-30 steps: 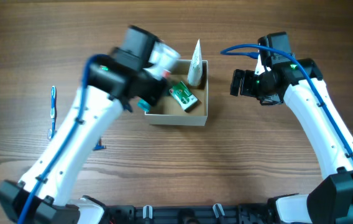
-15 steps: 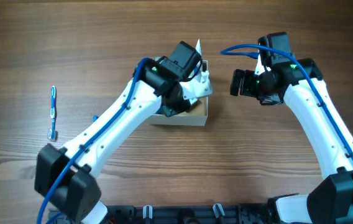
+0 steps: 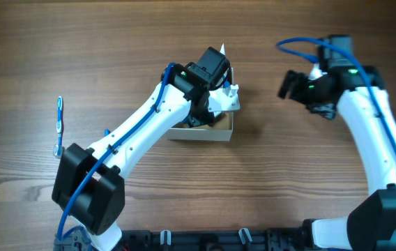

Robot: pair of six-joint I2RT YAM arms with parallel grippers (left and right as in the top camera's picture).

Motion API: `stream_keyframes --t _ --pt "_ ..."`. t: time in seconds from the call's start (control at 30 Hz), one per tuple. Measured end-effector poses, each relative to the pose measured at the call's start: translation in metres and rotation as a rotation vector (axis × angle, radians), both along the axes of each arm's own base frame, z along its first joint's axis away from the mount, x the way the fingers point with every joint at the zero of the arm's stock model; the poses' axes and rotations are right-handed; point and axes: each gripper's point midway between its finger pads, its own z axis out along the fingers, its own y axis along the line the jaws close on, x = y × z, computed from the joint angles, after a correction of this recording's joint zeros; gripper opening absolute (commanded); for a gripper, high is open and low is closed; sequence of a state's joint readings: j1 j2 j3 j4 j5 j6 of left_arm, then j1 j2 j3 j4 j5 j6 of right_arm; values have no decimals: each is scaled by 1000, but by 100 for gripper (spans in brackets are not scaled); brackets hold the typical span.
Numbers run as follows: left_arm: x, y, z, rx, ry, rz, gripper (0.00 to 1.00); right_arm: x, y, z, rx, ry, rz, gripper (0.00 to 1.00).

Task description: Pack container

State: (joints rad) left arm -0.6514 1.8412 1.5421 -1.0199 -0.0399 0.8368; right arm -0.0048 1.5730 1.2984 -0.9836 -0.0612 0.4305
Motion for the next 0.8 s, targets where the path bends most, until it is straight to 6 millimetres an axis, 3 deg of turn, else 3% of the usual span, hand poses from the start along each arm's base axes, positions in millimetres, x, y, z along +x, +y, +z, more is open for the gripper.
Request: stream_keyframes --t 0.17,0.4,0.47,0.6,0.7,0.77,0.8 --pt "2 -1 0 -4 -7 -5 15 -4 -39 -1 4 12 -116 100" --pt "2 -2 -5 5 3 -8 29 -8 -44 -2 3 25 -113 100" --pt "2 -1 -11 14 15 -10 42 -8 -43 -2 3 26 -112 100" --pt "2 -1 -17 23 26 -9 45 -8 -43 -2 4 25 -103 100" --pt "2 -1 -15 15 24 17 55 -8 -43 -2 3 25 -101 100" --pt "2 -1 -7 -3 12 58 78 -8 -43 -2 2 25 -100 100" --pt "3 0 1 -19 -4 86 83 -8 -43 -2 2 26 -98 100"
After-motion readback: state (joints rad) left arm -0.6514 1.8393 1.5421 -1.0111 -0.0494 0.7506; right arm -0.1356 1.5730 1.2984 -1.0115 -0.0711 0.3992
